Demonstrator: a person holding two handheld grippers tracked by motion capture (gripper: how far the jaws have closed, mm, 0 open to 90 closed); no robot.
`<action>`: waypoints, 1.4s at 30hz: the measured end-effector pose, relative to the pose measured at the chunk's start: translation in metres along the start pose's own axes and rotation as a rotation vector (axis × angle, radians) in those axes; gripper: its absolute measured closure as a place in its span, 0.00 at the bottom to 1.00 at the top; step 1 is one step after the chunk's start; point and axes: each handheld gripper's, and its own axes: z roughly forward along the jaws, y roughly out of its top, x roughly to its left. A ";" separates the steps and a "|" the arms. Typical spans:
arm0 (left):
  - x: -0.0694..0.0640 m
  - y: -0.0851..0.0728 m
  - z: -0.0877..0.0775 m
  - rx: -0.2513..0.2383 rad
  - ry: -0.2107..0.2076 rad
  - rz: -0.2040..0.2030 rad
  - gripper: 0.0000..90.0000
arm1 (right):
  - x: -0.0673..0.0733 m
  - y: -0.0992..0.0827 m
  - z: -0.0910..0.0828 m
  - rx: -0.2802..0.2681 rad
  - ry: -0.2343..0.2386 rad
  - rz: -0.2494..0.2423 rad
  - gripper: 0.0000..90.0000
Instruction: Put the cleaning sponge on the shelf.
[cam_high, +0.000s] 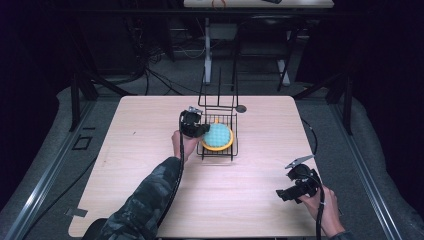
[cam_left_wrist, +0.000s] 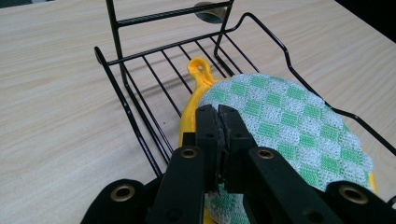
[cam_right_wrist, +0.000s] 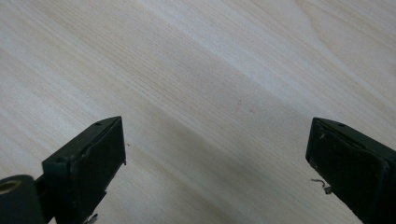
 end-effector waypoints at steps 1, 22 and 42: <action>0.000 0.000 0.001 0.000 0.002 -0.002 0.97 | 0.000 0.000 0.000 0.000 0.000 0.000 0.05; 0.011 0.000 -0.006 -0.025 -0.006 -0.045 0.44 | 0.000 0.000 -0.001 -0.008 0.000 0.000 0.05; 0.013 -0.012 -0.085 -0.025 -0.016 0.063 0.07 | 0.001 0.000 -0.001 -0.006 -0.002 -0.004 0.05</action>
